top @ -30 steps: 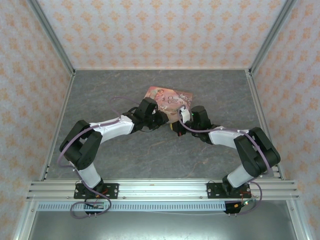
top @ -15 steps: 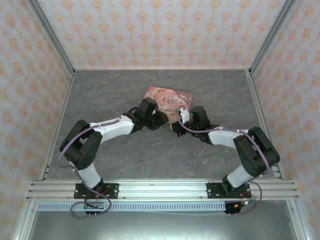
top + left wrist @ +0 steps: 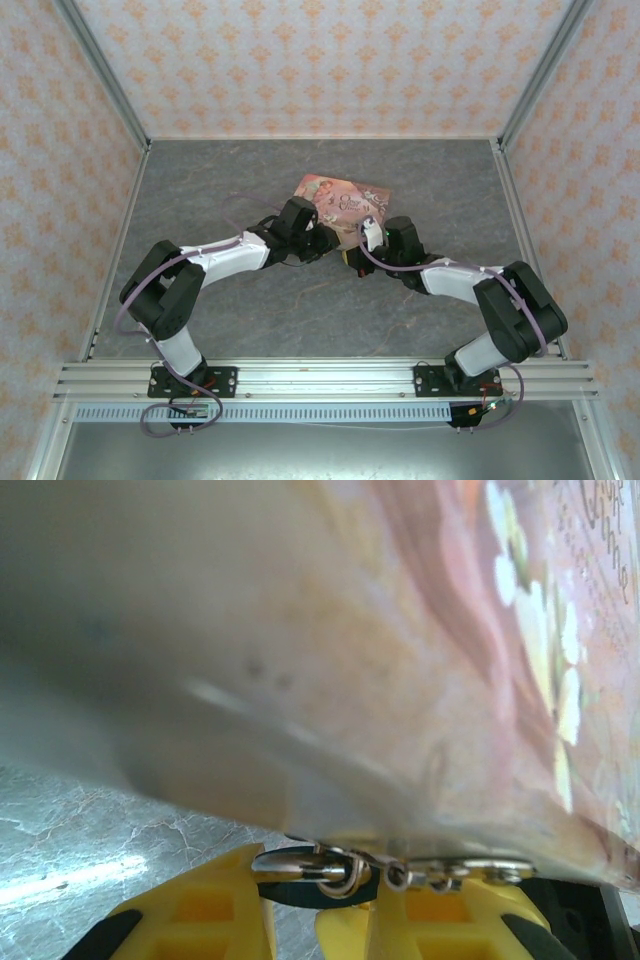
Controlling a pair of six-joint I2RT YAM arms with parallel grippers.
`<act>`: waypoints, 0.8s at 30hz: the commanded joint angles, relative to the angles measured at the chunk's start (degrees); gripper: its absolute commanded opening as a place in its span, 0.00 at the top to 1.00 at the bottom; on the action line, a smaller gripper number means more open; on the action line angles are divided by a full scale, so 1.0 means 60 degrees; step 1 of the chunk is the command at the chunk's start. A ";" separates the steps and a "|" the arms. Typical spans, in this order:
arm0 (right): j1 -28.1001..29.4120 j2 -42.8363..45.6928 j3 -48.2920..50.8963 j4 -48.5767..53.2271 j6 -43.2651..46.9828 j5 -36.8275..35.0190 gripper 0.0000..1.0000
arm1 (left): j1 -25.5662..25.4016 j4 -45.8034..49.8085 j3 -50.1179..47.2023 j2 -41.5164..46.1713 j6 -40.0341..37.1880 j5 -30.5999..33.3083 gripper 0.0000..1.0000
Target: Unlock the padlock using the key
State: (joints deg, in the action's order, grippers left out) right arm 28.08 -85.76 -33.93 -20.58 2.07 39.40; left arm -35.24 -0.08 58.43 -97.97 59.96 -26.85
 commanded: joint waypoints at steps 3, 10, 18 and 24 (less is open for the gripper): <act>-0.0032 0.0062 0.0206 0.0074 0.0154 -0.0176 1.00 | -0.0083 -0.0293 0.0156 0.0205 0.0085 -0.0666 0.81; -0.0035 -0.0111 0.0134 -0.0038 0.0052 -0.0009 1.00 | -0.0073 -0.0359 0.0138 0.0182 0.0129 -0.0705 0.81; -0.0034 -0.0187 0.0180 -0.0824 -0.0338 0.0333 1.00 | -0.0073 -0.0420 0.0127 0.0201 0.0128 -0.0775 0.81; -0.0046 -0.0336 -0.0007 -0.1512 -0.0680 0.0591 1.00 | -0.0088 -0.0464 0.0105 0.0262 0.0103 -0.0987 0.81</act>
State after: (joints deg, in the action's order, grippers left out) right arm 28.08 -86.80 -33.47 -23.75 0.01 40.82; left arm -35.09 -0.01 58.43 -97.97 59.81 -26.79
